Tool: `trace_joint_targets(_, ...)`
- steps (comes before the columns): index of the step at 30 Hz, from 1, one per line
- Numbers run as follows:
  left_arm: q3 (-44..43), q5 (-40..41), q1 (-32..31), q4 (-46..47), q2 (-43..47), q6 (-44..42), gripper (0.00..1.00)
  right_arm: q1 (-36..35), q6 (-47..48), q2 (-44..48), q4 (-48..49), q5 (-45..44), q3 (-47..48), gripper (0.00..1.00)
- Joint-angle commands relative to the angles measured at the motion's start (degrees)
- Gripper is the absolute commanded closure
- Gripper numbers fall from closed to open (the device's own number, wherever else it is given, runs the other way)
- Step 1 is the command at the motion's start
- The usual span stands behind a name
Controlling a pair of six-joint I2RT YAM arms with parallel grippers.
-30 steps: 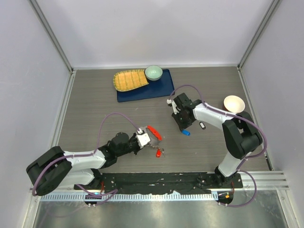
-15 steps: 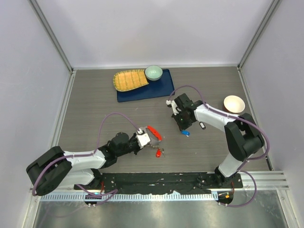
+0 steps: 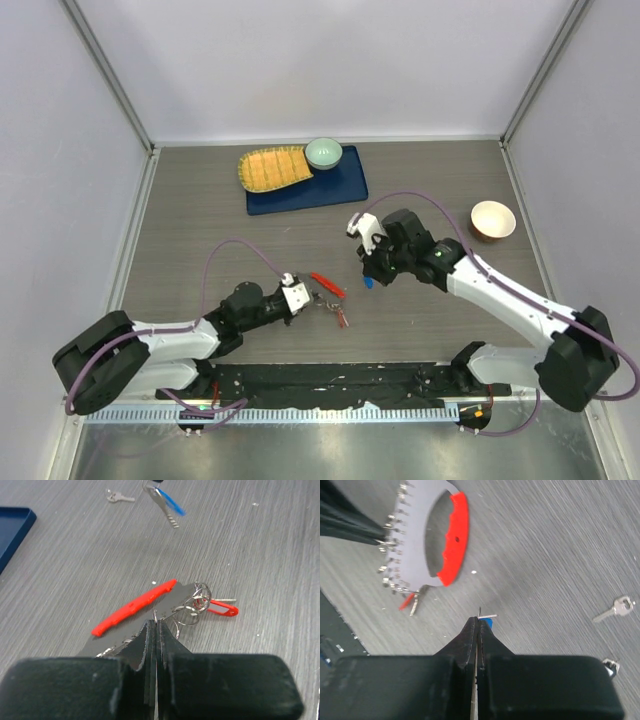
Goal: Put the keys on the keyring
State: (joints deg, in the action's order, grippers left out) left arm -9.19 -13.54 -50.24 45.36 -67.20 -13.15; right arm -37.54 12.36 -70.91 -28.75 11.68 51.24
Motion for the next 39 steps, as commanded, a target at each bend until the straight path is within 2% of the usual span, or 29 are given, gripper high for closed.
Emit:
trace_joint_targets(1,-1.4,-4.1,-0.2,7.2,3.0,1.1,1.0,-2.2,6.4,6.7,4.0,7.2,-2.0,0.99)
trace_joint_targets(10,-5.5,-8.7,-0.2,6.0,7.5,1.8,1.0,-3.0,10.1,16.1,7.7,16.3,-4.0,0.99)
trace_joint_targets(24,-8.1,-14.1,-0.2,3.0,8.8,2.9,1.0,-4.3,12.8,17.2,7.1,23.6,-4.6,0.99)
trace_joint_targets(39,-8.8,-17.2,-0.2,-0.5,8.1,1.4,1.0,-8.9,15.6,15.0,7.9,16.5,-6.2,0.99)
